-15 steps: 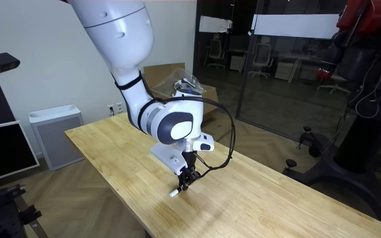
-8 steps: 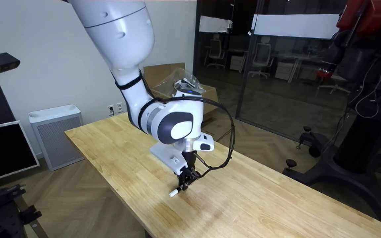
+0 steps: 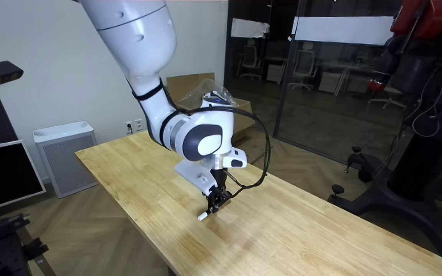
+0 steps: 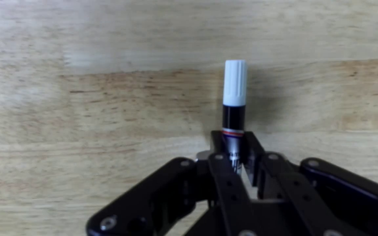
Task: Move the marker to the left
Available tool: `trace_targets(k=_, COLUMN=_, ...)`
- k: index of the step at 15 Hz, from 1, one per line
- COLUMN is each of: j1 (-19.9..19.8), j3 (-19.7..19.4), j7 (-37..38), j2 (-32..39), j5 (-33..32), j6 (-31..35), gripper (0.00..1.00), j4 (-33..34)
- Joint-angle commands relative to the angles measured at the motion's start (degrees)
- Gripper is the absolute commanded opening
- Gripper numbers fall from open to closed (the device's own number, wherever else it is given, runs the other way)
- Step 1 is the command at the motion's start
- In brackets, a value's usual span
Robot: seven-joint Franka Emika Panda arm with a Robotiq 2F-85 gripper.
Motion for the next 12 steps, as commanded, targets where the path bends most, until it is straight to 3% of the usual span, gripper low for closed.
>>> trace_targets(k=1, j1=3.1, j3=-0.8, j7=3.5, j2=-0.4, j5=-1.1, j6=-3.2, gripper=0.04, j4=3.8)
trace_targets(k=8, j1=3.5, j3=2.4, j7=3.6, j2=3.2, j5=0.7, j6=-12.2, gripper=0.04, j4=12.8)
trace_targets(k=12, j1=4.1, j3=2.7, j7=4.6, j2=6.6, j5=0.7, j6=-12.1, gripper=0.04, j4=16.8)
